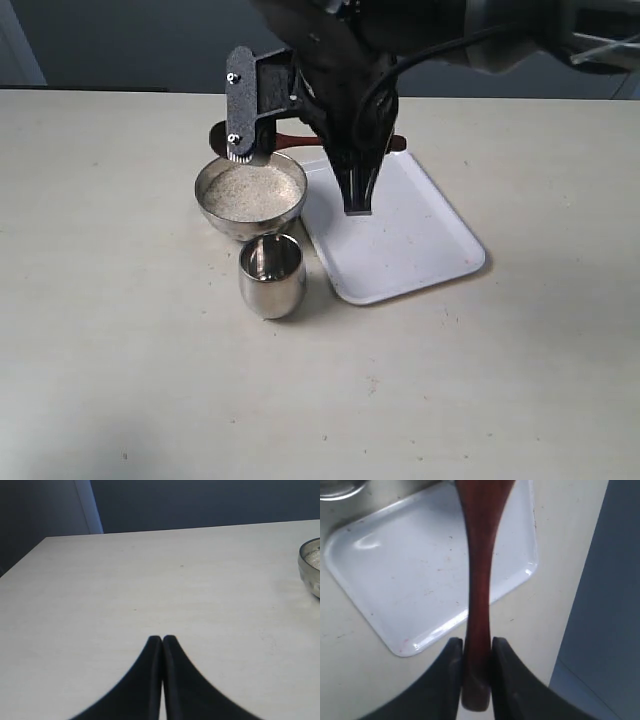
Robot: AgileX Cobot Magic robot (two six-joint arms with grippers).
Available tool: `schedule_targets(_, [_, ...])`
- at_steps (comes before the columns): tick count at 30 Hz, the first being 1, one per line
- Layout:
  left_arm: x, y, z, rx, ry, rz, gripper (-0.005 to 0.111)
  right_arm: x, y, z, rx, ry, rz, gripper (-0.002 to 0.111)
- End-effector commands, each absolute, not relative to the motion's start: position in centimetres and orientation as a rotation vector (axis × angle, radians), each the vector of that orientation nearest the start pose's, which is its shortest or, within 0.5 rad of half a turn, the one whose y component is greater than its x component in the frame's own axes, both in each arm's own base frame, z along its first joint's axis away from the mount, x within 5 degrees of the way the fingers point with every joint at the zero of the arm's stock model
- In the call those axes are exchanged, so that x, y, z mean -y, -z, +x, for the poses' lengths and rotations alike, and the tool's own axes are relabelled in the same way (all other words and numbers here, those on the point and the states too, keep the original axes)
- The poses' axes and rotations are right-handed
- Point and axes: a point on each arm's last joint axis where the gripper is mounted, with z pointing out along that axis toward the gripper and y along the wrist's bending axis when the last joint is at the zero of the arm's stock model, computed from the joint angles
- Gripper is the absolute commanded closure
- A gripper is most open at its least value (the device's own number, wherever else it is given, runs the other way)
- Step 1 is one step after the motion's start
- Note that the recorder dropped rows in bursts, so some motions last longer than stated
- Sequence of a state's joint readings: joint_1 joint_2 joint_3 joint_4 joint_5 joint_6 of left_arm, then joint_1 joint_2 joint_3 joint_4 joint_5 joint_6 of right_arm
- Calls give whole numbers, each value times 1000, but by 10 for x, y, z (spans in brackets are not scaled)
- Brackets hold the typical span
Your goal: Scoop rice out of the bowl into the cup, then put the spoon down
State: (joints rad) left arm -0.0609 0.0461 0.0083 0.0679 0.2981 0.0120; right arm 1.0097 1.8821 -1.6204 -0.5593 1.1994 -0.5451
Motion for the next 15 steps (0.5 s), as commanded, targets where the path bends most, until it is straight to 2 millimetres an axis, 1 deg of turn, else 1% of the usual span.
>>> schedule_targets(1, [2,-185,58,-1814,-26,111,106,-316,-262,260,-1762,801,-2106,109])
schedule_targets(5, [2,-185,58,-1814,-26,111,106,-313,-251,269,-1780,843,-2116,109])
schedule_targets(7, [2,-185,58,-1814,-26,111,106,-311,-249,276,-1763,899,-2114,109])
schedule_targets(9, [2,-185,58,-1814,-26,111,106,-311,-248,287,-1698,990,-2069,109])
schedule_targets(11, [2,-184,58,-1816,-26,111,106,-315,-247,300,-1628,1111,-1921,109])
schedule_targets(12, [2,-184,58,-1816,-26,111,106,-320,-244,308,-1554,1171,-1842,109])
schedule_targets(13, [2,-184,58,-1816,-26,111,106,-323,-242,311,-1506,1195,-1823,109])
schedule_targets(14, [2,-184,58,-1816,-26,111,106,-330,-235,315,-1430,1212,-1818,109])
schedule_targets(15, [2,-184,58,-1816,-26,111,106,-336,-226,318,-1396,1192,-1835,109])
